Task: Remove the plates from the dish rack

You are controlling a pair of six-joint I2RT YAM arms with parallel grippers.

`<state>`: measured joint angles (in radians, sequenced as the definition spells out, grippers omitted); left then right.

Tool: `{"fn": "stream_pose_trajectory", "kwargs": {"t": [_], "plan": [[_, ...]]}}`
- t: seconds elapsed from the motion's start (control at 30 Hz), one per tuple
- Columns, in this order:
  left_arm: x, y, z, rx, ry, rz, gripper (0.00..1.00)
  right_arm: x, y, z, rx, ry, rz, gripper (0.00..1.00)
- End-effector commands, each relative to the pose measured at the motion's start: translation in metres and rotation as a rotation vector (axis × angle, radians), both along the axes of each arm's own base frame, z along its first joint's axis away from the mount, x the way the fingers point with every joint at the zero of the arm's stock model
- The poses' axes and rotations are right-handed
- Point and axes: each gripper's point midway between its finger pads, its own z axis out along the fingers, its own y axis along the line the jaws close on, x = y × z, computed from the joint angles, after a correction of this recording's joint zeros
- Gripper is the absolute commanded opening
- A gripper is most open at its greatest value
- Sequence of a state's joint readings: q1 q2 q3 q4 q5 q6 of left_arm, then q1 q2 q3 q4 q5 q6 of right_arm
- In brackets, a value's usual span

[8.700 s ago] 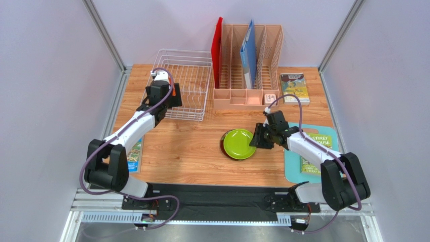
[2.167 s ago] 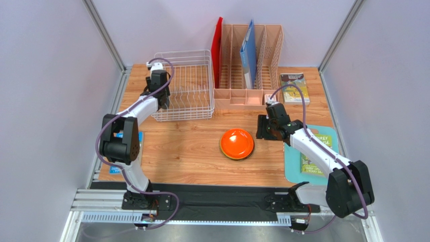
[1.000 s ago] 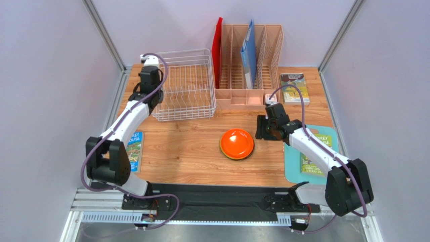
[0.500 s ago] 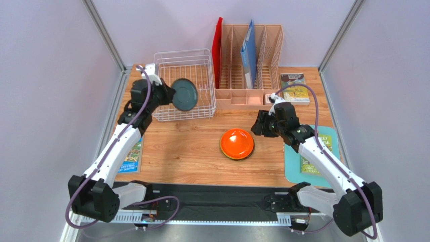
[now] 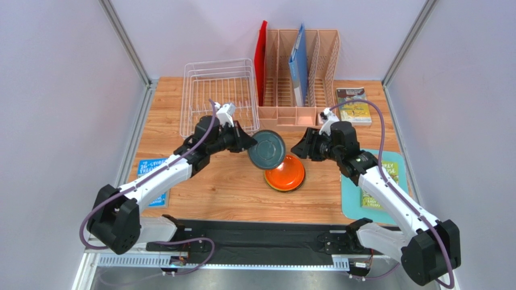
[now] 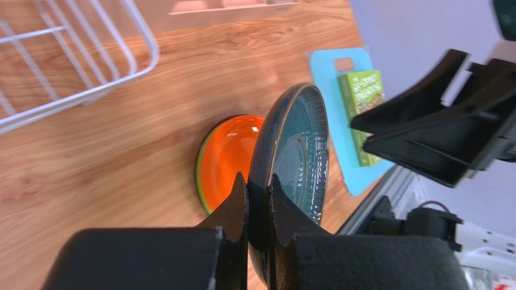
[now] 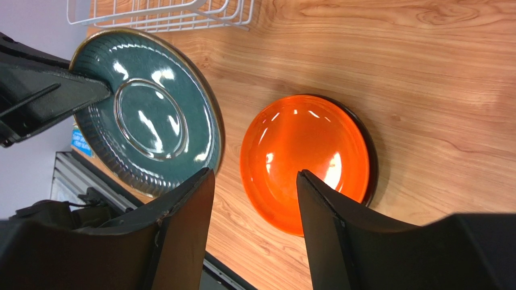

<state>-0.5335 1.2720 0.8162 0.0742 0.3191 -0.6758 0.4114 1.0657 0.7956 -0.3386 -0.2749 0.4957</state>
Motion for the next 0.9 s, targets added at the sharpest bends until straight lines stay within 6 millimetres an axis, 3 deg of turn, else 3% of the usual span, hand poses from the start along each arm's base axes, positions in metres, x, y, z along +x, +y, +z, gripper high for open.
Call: {"fn": "stream_pose_trajectory", "kwargs": {"t": [0.0, 0.37, 0.4, 0.6, 0.87], "plan": [[-0.001, -0.033, 0.052, -0.163, -0.11, -0.06, 0.0, 0.001, 0.016, 0.001, 0.073, -0.007, 0.042, 0.58], [-0.007, -0.059, 0.046, -0.184, -0.089, -0.124, 0.0, -0.006, 0.044, -0.006, 0.18, 0.021, 0.167, 0.53], [-0.007, -0.061, 0.045, -0.187, -0.087, -0.128, 0.0, -0.009, 0.048, -0.007, 0.194, 0.034, 0.194, 0.5], [-0.005, -0.065, 0.039, -0.203, -0.074, -0.137, 0.0, -0.017, 0.058, -0.007, 0.264, 0.031, 0.257, 0.0], [-0.003, -0.073, 0.027, -0.219, -0.048, -0.162, 0.02, -0.021, 0.052, -0.002, 0.261, -0.004, 0.236, 0.0]]}}
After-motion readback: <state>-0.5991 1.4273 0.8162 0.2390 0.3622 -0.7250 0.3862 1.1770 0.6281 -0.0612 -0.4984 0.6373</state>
